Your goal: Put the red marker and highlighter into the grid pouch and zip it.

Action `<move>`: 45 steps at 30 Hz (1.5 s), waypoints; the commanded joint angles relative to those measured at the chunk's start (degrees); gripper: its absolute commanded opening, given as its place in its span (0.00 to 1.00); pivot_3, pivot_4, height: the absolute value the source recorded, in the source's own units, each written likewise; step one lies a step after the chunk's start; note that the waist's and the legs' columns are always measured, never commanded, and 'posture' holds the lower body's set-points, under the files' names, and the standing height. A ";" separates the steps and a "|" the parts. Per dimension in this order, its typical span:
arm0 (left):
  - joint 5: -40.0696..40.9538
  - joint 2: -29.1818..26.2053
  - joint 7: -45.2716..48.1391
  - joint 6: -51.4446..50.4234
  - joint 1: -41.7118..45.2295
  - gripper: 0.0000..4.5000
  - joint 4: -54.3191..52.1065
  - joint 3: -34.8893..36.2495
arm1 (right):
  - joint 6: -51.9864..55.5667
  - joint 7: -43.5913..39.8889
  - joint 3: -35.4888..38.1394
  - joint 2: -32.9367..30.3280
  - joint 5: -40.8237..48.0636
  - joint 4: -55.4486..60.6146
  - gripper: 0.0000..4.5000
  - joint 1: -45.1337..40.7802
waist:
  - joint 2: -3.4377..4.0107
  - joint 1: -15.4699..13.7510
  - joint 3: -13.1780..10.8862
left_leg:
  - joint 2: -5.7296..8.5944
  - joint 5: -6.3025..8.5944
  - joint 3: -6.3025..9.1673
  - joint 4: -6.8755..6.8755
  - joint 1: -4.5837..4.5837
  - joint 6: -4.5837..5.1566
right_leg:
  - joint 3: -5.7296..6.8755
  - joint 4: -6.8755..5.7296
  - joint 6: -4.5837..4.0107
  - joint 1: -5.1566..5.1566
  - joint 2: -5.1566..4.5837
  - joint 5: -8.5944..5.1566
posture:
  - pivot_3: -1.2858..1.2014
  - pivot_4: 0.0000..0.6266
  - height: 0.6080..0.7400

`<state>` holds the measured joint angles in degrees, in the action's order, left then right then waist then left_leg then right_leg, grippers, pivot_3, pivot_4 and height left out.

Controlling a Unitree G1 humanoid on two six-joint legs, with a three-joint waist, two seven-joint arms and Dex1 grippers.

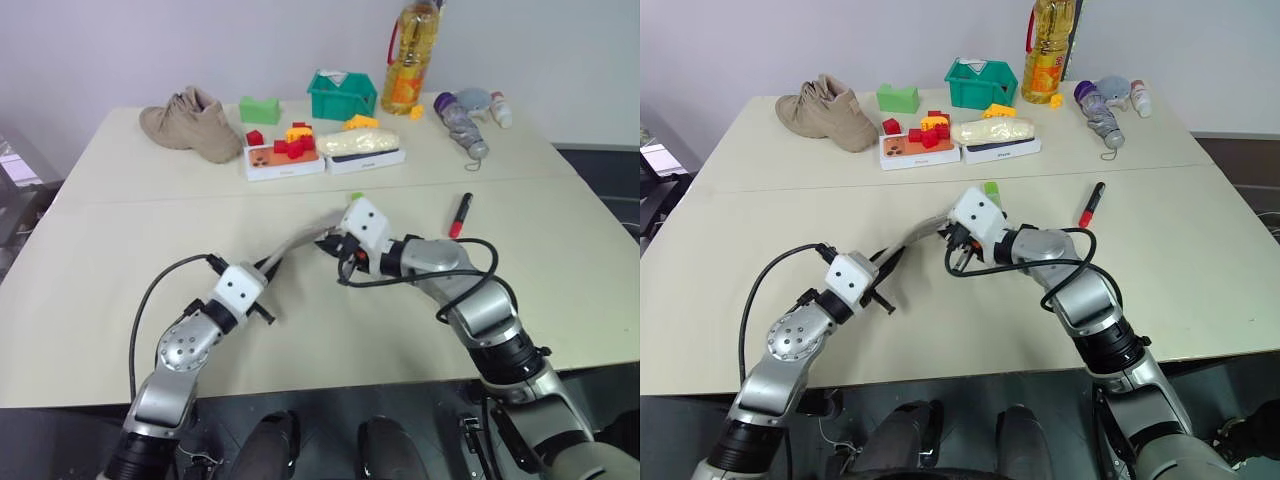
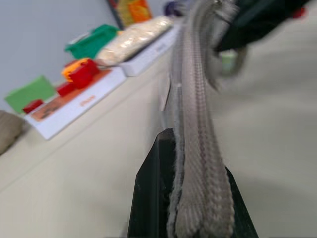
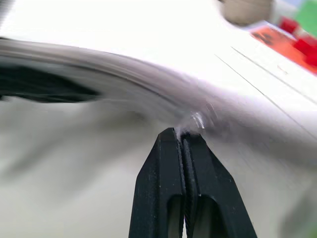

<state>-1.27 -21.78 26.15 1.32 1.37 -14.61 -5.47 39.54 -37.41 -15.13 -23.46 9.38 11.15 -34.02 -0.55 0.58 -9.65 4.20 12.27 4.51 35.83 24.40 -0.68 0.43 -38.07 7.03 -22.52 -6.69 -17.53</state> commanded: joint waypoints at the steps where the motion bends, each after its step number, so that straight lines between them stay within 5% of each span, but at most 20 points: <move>1: 0.13 -0.60 1.42 1.30 0.18 0.00 -2.84 -1.14 | 0.82 0.19 1.20 -0.04 0.30 0.81 0.01 -1.27 | 0.00 0.03 0.00 | 0.00 0.00 0.00 0.00 0.00 0.00 | 0.00 0.00 0.00 0.00 0.00 0.00 | 0.52 0.24 0.99; 19: -6.52 5.65 -2.25 -2.65 6.00 0.00 0.82 -7.81 | 4.53 -1.93 -4.99 1.72 0.99 8.60 0.01 -1.66 | 0.00 -0.01 0.00 | 0.01 0.00 0.00 0.03 0.00 0.00 | 0.01 0.00 0.00 0.02 0.01 0.00 | 0.52 0.24 0.99; 45: -6.15 10.35 -6.11 -5.69 9.00 0.00 1.94 -6.58 | 3.46 -9.06 -11.96 -0.96 0.78 11.21 0.01 -3.21 | 0.00 -0.04 0.00 | 0.01 0.00 0.01 0.04 0.00 0.00 | 0.02 -0.01 0.01 0.02 0.02 0.00 | 0.52 0.24 0.99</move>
<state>-8.13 -12.37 20.71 -4.47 8.75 -11.11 -12.03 44.87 -44.07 -24.76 -25.78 9.03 20.56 -36.29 -0.56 0.53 -9.65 4.21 12.26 4.51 35.87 24.41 -0.68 0.46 -38.08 7.03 -22.50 -6.67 -17.53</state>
